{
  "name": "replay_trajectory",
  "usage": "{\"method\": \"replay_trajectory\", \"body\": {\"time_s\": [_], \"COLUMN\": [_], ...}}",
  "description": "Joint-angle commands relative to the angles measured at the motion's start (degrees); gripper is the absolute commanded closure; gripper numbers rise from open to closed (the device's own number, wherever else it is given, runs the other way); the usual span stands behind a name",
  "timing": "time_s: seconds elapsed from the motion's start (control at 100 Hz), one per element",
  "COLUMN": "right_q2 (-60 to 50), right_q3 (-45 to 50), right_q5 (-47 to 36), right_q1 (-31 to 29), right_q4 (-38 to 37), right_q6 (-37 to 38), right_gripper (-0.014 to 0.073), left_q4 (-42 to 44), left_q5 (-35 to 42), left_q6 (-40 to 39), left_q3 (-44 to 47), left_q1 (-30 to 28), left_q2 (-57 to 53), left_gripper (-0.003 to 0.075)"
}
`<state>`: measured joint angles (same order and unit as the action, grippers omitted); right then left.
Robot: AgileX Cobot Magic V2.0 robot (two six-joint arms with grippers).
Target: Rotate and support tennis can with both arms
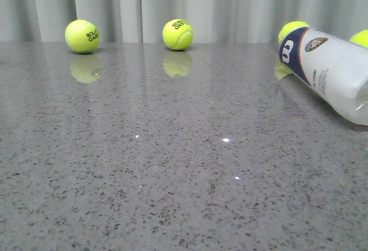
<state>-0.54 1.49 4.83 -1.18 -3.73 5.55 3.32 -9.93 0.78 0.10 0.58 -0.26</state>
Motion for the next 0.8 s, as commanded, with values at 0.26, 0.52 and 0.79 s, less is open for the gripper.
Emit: {"method": "replay_trajectory", "body": {"time_s": [0.26,0.52,0.79], "right_q2": [-1.00,-0.71,9.42], "right_q3": [0.17,-1.72,-16.67], "right_q5": [-4.48,-7.00,11.04], "right_q1": [-0.35,-0.35,-0.35], "right_q4": [-0.54,-0.58,-0.59], "right_q6": [-0.02,-0.02,-0.02], "right_gripper": [0.0655,0.0655,0.0655], "left_q4": [-0.54,-0.54,-0.54], "left_q5": [4.60,4.60,4.60], "left_q6": [-0.10,-0.10,-0.10], "left_q3": [2.51,2.51,2.51], "left_q1": [-0.07,-0.07,-0.07], "left_q2": [-2.07,-2.07,-2.07], "left_gripper": [0.0738,0.0738,0.0738]}}
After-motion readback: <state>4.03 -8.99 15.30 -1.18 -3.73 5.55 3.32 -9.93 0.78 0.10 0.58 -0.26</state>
